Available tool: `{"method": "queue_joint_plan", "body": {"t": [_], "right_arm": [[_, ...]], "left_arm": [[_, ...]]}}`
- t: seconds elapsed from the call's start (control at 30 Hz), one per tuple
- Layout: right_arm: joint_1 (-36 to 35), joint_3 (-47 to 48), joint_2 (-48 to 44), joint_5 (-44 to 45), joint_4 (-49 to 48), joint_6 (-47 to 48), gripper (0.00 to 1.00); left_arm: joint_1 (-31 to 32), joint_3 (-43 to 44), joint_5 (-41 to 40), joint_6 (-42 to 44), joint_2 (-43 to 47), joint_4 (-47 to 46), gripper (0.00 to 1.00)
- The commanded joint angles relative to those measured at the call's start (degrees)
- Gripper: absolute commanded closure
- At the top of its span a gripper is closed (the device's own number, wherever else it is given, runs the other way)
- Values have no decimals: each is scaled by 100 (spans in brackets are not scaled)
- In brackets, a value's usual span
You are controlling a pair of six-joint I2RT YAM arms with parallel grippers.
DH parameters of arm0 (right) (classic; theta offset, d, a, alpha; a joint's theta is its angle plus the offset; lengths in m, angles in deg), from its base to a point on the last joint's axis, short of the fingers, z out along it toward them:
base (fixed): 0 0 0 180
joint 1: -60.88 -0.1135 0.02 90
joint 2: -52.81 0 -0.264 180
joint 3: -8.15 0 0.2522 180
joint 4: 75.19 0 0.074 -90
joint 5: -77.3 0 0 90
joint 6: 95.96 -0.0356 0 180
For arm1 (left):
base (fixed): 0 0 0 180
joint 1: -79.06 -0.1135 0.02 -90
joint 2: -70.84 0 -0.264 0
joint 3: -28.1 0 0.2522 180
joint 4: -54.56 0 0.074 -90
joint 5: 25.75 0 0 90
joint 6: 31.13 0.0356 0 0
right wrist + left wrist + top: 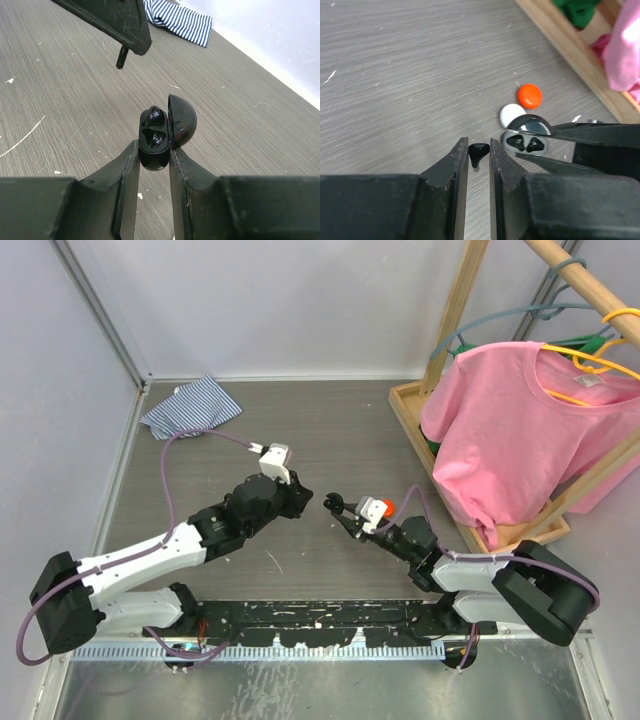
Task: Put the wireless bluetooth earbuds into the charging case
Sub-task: Pick up the earbud from the center of the board, then place the earbud in the charging case.
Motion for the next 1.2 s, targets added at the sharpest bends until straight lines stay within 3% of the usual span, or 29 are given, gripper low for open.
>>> {"method": "queue_joint_plan", "body": {"t": [0.0,0.37,0.7,1.17], "right_arm": [[-111,-3,104,364,-760,-50,99],[-186,-86,198,613,-1094,-85,99],[-186,-119,147,543,-1218,-247,99],[-188,-130,233,464,-1359,-380,99]], "left_arm": [[171,-295,305,375,124,-1784,87],[516,-758,781,1167,-179,-3793,86],[566,-1108,1024,1425,-483,-4711,87],[586,-1215,1144,1635,-740,-5101,87]]}}
